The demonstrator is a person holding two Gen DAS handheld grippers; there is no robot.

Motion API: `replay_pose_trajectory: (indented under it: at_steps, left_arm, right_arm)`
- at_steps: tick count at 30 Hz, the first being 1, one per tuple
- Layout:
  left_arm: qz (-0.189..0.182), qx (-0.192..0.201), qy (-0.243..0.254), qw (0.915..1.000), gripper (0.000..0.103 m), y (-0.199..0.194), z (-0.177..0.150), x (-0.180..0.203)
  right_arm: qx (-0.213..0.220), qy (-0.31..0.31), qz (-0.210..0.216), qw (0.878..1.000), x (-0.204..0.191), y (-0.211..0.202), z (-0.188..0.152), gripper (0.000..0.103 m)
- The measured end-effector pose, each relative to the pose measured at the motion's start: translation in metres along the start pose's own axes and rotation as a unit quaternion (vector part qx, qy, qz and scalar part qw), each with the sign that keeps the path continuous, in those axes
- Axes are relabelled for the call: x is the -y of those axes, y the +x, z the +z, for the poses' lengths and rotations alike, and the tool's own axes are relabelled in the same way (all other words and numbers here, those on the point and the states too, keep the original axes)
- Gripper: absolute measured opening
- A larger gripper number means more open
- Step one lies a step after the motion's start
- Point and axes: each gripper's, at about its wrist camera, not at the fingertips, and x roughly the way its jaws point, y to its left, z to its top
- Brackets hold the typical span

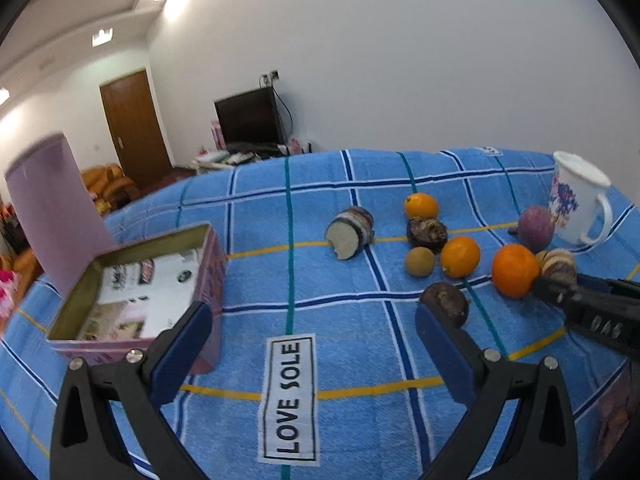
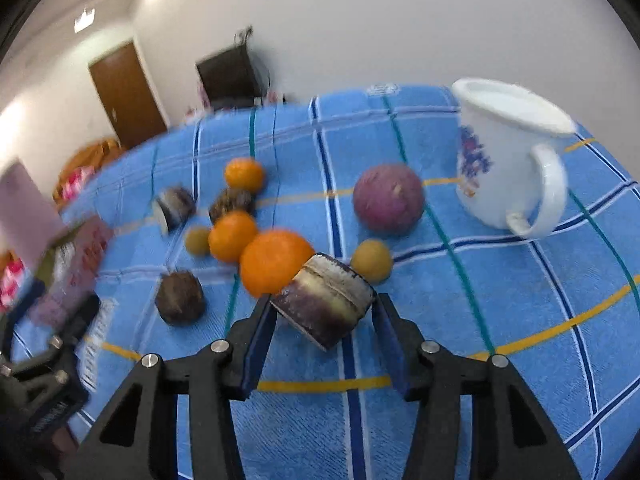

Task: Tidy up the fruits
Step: 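Grasp the sugarcane piece with the right tool while the left tool grasps a brown taro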

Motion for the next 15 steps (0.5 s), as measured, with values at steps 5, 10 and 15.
replay_pose_trajectory:
  at_steps: [5, 10, 15]
  left_arm:
    - [-0.025, -0.003, 0.014, 0.9996, 0.096, 0.004, 0.01, 0.02]
    - [-0.045, -0.043, 0.053, 0.9967, 0.086, 0.025, 0.016, 0.065]
    - [-0.033, -0.099, 0.079, 0.9914, 0.069, 0.051, 0.01, 0.088]
  right_arm:
    - [0.047, 0.034, -0.003, 0.998, 0.012, -0.019, 0.005, 0.052]
    - [0.079, 0.04, -0.023, 0.996, 0.016, -0.032, 0.007, 0.052]
    - [0.091, 0.037, -0.031, 0.995, 0.016, -0.039, 0.009, 0.052]
